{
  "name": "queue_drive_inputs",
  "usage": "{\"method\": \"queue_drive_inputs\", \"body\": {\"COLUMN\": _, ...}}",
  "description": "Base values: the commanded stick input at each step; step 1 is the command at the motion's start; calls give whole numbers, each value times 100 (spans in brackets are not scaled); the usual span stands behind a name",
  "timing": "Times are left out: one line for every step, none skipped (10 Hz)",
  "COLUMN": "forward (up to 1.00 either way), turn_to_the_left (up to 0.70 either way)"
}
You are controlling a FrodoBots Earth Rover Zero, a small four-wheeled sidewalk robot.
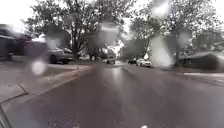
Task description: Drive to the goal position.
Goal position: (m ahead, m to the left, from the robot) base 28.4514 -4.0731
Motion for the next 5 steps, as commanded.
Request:
{"method": "queue_drive_inputs", "body": {"forward": 70, "turn_to_the_left": 0}}
{"method": "queue_drive_inputs", "body": {"forward": 70, "turn_to_the_left": 0}}
{"method": "queue_drive_inputs", "body": {"forward": 70, "turn_to_the_left": 0}}
{"method": "queue_drive_inputs", "body": {"forward": 70, "turn_to_the_left": 0}}
{"method": "queue_drive_inputs", "body": {"forward": 70, "turn_to_the_left": 0}}
